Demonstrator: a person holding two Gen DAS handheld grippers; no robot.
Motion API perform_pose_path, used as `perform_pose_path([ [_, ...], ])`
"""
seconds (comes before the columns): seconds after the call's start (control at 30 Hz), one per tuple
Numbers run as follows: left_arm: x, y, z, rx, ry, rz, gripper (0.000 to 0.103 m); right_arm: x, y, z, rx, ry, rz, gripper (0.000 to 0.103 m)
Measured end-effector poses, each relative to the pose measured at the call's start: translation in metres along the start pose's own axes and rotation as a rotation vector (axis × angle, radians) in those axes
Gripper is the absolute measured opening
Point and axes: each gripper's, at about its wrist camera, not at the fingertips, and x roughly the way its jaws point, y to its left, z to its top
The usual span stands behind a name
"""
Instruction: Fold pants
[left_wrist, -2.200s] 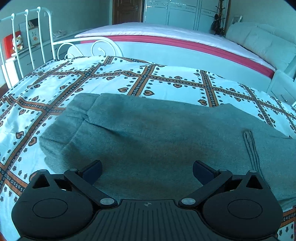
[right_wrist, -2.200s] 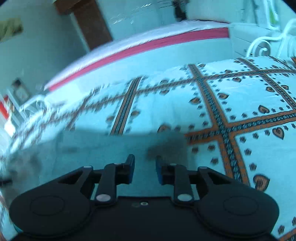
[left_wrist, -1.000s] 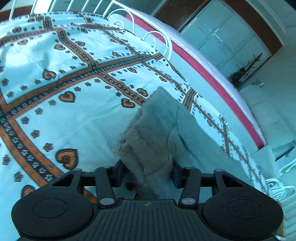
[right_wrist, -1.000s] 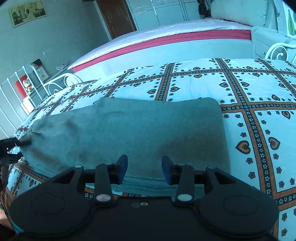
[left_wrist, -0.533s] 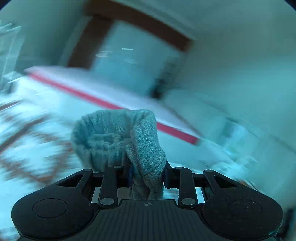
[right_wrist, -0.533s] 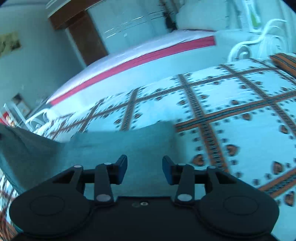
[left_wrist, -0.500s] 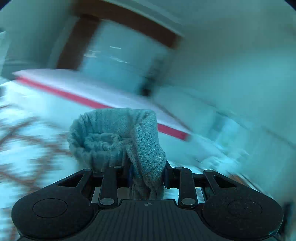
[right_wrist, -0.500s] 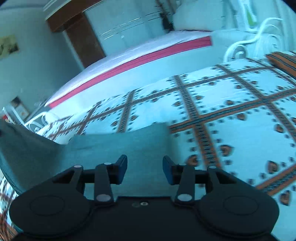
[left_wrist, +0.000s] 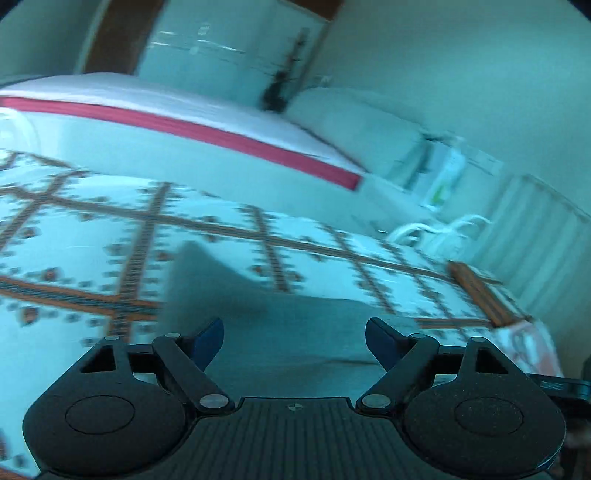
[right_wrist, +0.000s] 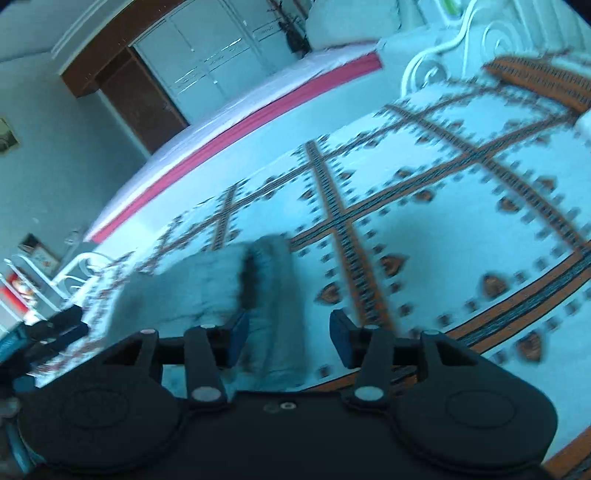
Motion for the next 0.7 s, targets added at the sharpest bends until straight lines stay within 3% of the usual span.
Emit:
perform_pose_path([
  [0.1,-0.005,0.032,-0.002,-0.070,0.006,0.060,0.084,0.006,0.007,-0.009,0.073,0.049,0.096,0.045],
  [0.13,-0.007,0.038,-0.001,-0.073,0.007,0.078,0.084,0.009,0.007,-0.015,0.110,0.082,0.126,0.050],
  [0.23,-0.021,0.055,0.002,-0.086,-0.002,0.098,0.084,0.019,0.006,-0.032,0.213,0.175,0.194,0.051],
  [0.43,-0.041,0.077,0.003,-0.082,0.017,0.175,0.084,0.054,0.006,-0.043,0.336,0.258,0.209,0.053],
  [0.47,-0.045,0.081,0.003,-0.088,0.024,0.191,0.084,0.060,0.005,-0.045,0.365,0.258,0.205,0.051],
  [0.5,-0.050,0.085,0.002,-0.092,0.029,0.207,0.084,0.063,0.005,-0.046,0.383,0.251,0.215,0.038],
  [0.6,-0.063,0.101,-0.003,-0.114,0.043,0.238,0.084,0.058,0.026,-0.040,0.262,0.207,0.202,0.030],
  [0.7,-0.068,0.113,-0.008,-0.118,0.063,0.258,0.084,0.055,0.041,-0.037,0.152,0.189,0.163,0.036],
])
